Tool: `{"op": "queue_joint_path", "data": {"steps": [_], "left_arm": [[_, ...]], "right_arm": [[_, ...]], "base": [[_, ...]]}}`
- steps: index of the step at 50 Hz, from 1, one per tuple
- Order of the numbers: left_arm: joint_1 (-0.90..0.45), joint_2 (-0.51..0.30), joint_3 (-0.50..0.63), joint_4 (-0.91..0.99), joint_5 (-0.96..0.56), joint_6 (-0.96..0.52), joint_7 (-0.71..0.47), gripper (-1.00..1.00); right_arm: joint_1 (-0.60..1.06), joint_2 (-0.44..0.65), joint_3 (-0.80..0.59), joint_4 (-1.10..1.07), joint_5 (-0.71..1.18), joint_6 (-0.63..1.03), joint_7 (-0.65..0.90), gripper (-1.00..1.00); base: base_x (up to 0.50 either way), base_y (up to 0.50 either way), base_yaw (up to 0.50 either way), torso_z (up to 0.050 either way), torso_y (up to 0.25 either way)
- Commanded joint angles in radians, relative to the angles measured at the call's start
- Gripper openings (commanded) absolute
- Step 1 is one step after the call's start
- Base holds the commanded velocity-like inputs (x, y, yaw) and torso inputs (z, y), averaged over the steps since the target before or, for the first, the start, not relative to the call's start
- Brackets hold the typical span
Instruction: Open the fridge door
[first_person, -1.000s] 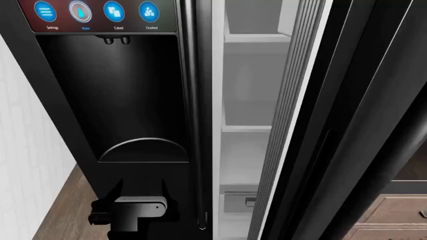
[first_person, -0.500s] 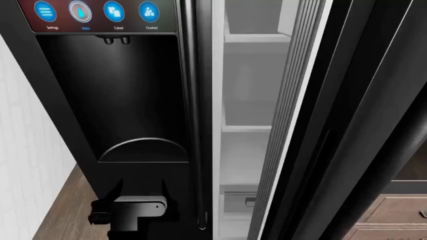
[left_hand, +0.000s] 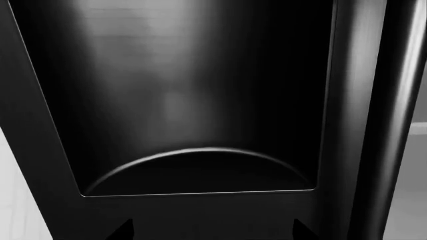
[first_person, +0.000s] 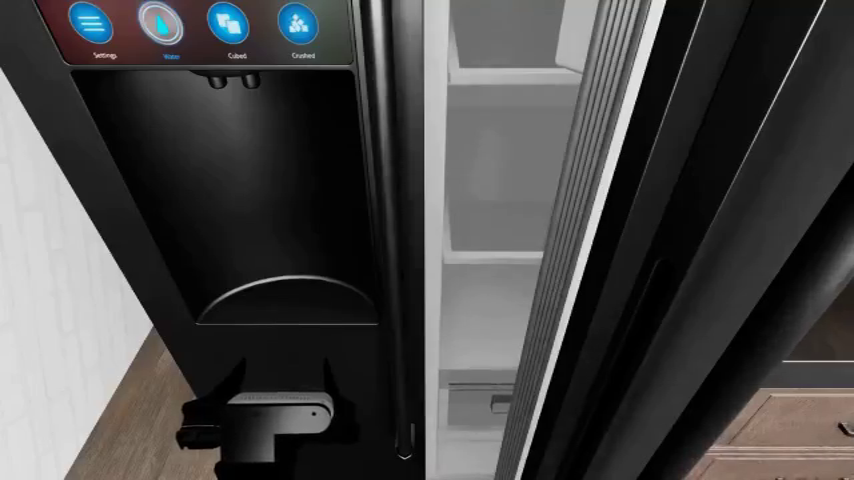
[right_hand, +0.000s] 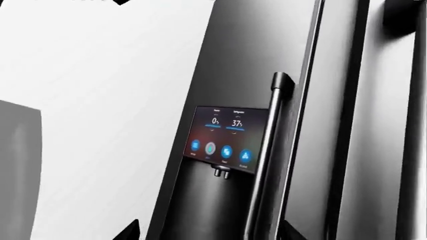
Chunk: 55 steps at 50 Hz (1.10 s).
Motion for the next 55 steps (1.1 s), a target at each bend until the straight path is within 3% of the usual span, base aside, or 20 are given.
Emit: {"op": "queue_joint_path", "data": {"steps": [1,2,7,8,9,11,12,17,19,25,28,34,37,38,43,55], "left_arm": [[0.004,0.015,-0.019,-0.008,0.002,0.015,0.026,1.0],[0.004,0.015,-0.019,-0.008,0.001,0.015,0.026,1.0],[0.007,0.013,-0.018,-0.006,0.0,0.017,0.024,1.0],[0.008,0.013,-0.018,-0.005,-0.001,0.018,0.024,1.0],[0.01,0.012,-0.017,-0.003,-0.001,0.019,0.023,1.0],[0.011,0.012,-0.017,-0.002,-0.002,0.019,0.022,1.0],[0.011,0.012,-0.018,-0.002,-0.003,0.02,0.022,1.0],[0.012,0.011,-0.018,-0.003,-0.005,0.021,0.019,1.0],[0.011,0.011,-0.018,-0.004,-0.005,0.022,0.017,1.0],[0.002,0.012,-0.018,-0.014,-0.01,0.023,0.02,1.0],[-0.002,0.013,-0.018,-0.017,-0.011,0.022,0.02,1.0],[0.005,0.01,-0.019,-0.012,-0.013,0.025,0.015,1.0],[0.008,0.009,-0.018,-0.009,-0.013,0.026,0.014,1.0],[0.009,0.009,-0.018,-0.008,-0.014,0.026,0.014,1.0],[0.011,0.007,-0.017,-0.004,-0.016,0.026,0.012,1.0],[0.009,0.005,-0.016,-0.004,-0.021,0.027,0.01,1.0]], "right_arm": [[0.0,0.132,-0.407,0.0,-0.475,-0.238,0.121,1.0],[0.0,0.282,-0.557,0.0,-0.625,-0.366,0.271,1.0],[0.001,1.032,-1.307,0.0,-1.375,-0.362,1.021,1.0],[0.001,1.182,-1.457,0.0,-1.494,-0.358,1.171,1.0],[0.001,1.309,-1.513,0.0,-1.435,-0.351,1.321,1.0],[0.001,1.268,-1.477,0.0,-1.383,-0.341,1.621,1.0],[0.001,1.254,-1.466,0.0,-1.362,-0.325,1.669,1.0],[0.001,1.12,-1.364,0.0,-1.228,-0.279,1.49,1.0],[0.001,1.128,-1.37,0.0,-1.228,-0.28,1.497,1.0],[0.001,0.993,-1.291,0.0,-1.155,-0.233,1.34,1.0],[0.001,0.876,-1.238,0.0,-1.115,-0.186,1.224,1.0],[0.0,0.465,-1.076,0.0,-1.084,-0.06,0.834,1.0],[0.009,0.057,-0.919,0.0,-1.125,-0.006,0.433,1.0],[0.028,-0.016,-0.925,0.0,-1.124,0.021,0.37,1.0],[0.189,-0.017,-1.06,0.0,-1.226,0.219,0.386,1.0],[0.367,-0.017,-1.207,0.0,-1.283,0.43,0.443,1.0]], "base": [[0.0,0.0,0.0,0.0,0.0],[0.0,0.0,0.0,0.0,0.0],[0.0,0.0,0.0,0.0,0.0],[0.0,0.0,0.0,0.0,0.0],[0.0,0.0,0.0,0.0,0.0],[0.0,0.0,0.0,0.0,0.0],[0.0,0.0,0.0,0.0,0.0],[0.0,0.0,0.0,0.0,0.0],[0.0,0.0,0.0,0.0,0.0],[0.0,0.0,0.0,0.0,0.0],[0.0,0.0,0.0,0.0,0.0],[0.0,0.0,0.0,0.0,0.0],[0.0,0.0,0.0,0.0,0.0],[0.0,0.0,0.0,0.0,0.0],[0.0,0.0,0.0,0.0,0.0],[0.0,0.0,0.0,0.0,0.0]]}}
